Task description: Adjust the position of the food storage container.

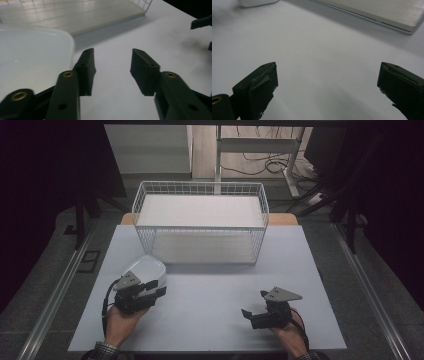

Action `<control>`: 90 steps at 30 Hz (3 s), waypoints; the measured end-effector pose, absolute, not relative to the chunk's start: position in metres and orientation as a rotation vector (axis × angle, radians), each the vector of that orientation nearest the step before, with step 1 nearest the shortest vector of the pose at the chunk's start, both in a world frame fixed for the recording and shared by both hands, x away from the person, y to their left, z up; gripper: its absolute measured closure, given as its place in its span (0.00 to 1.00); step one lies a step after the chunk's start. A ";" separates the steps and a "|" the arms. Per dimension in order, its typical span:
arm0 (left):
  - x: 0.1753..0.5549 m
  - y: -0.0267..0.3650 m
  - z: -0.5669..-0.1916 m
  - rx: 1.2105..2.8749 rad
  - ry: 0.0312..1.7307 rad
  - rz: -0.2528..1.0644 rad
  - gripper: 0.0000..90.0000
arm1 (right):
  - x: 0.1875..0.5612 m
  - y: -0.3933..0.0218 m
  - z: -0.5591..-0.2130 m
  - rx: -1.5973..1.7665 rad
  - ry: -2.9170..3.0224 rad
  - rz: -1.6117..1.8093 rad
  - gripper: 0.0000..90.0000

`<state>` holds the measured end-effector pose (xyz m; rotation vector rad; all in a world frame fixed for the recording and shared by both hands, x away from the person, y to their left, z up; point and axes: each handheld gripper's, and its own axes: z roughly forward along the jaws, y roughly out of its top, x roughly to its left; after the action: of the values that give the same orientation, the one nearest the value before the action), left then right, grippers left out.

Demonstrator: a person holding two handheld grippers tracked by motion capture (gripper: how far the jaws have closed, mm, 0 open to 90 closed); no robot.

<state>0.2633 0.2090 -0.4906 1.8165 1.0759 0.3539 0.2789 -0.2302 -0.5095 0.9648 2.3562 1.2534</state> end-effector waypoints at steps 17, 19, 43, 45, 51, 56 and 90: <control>0.309 0.250 -0.480 1.773 1.171 0.401 1.00 | 0.280 -0.231 -0.510 0.950 2.371 1.237 0.03; 0.323 0.262 -0.483 1.734 1.231 0.403 1.00 | 0.280 -0.231 -0.510 0.948 2.371 1.235 0.03; 0.379 0.288 -0.500 1.772 1.413 0.436 1.00 | 0.280 -0.229 -0.512 0.939 2.394 1.220 0.04; 0.380 0.288 -0.500 1.773 1.412 0.433 1.00 | 0.280 -0.229 -0.512 0.939 2.394 1.220 0.04; 0.381 0.281 -0.501 1.776 1.381 0.397 1.00 | 0.280 -0.229 -0.512 0.938 2.397 1.219 0.04; 0.375 0.265 -0.500 1.801 1.321 0.346 1.00 | 0.280 -0.229 -0.512 0.938 2.396 1.221 0.04; 0.307 0.277 -0.533 1.798 1.376 0.377 0.99 | 0.288 -0.216 -0.510 1.016 2.364 1.237 0.00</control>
<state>0.3073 0.2771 -0.5327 1.7979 1.3763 0.3768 0.2878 -0.2162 -0.5105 1.0160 2.3637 1.2373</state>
